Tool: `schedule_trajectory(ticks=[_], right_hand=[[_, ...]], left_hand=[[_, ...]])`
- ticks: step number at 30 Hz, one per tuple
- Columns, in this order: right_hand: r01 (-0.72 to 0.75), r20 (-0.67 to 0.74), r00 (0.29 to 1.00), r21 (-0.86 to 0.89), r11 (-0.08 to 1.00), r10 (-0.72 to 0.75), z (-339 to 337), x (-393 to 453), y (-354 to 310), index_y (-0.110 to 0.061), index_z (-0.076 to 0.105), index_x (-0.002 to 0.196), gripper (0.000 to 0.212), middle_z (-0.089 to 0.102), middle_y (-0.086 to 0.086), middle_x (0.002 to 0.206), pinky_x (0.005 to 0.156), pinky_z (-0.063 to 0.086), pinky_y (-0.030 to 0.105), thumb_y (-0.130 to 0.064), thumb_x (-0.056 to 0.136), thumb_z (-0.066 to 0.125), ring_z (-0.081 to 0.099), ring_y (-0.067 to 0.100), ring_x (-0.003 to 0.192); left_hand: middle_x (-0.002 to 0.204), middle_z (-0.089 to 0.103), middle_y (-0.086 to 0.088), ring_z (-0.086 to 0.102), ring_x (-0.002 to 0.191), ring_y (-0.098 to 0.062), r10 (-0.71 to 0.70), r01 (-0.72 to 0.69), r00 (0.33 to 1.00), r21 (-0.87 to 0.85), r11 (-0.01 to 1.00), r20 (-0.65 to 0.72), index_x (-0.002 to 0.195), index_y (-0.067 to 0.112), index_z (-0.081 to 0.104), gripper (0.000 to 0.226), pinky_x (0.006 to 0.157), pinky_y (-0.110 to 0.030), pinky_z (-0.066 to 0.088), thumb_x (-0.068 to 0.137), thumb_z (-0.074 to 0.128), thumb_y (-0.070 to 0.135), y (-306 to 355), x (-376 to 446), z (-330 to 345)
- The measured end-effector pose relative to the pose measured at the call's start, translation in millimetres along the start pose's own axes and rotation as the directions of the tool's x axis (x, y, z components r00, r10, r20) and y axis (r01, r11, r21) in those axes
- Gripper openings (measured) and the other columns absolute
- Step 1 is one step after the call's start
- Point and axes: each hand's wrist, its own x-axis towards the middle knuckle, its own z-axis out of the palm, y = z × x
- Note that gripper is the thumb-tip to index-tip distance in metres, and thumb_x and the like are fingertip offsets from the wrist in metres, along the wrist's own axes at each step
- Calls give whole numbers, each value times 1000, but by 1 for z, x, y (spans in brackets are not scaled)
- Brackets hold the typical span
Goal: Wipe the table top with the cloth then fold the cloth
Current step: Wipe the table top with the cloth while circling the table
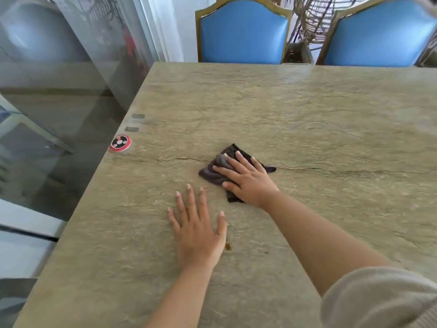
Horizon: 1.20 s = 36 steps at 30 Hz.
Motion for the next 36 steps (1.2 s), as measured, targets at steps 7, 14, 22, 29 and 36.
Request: schedule_trajectory(ticks=[7,14,22,29,36], right_hand=[[-582,-32,807,123,804,589,-8,6,26,-48,6,148,52,-8,-8,161,116,-9,51,-54,98,18,-17,20,146],[-230,59,972,67,971,226,-1,-5,-12,-49,2,147,52,-11,-11,160,116,-13,48,-53,99,20,-21,19,145],[-342,-84,887,544,766,455,-18,-60,18,-20,21,151,51,13,-1,160,119,0,33,-14,101,29,-2,14,147],[-348,-137,844,596,724,518,-2,-61,23,-13,34,145,49,17,-2,159,120,0,31,-3,97,30,2,11,147],[-361,-237,794,557,748,560,10,-56,24,-15,40,143,49,25,-3,157,118,1,24,-1,97,30,9,9,146]], left_hand=[[162,-11,-9,-13,148,-32,4,-5,999,20,1000,45,155,20,5,78,118,-55,-2,87,3,59,1,-1,-6],[162,-13,-6,-16,148,-28,-11,12,999,-11,1000,43,155,21,5,79,119,-54,-4,84,2,56,2,-1,-7],[164,-4,1,-12,149,-22,-107,119,989,-127,985,102,154,28,12,60,120,-49,-4,98,21,47,6,4,-16],[159,23,-10,15,147,-27,304,-303,952,-268,914,-39,150,25,33,53,120,-41,18,99,44,36,79,55,-25],[163,4,-11,-3,148,-36,245,-241,965,-47,969,99,144,37,33,57,120,-49,2,94,30,63,63,118,-11]])
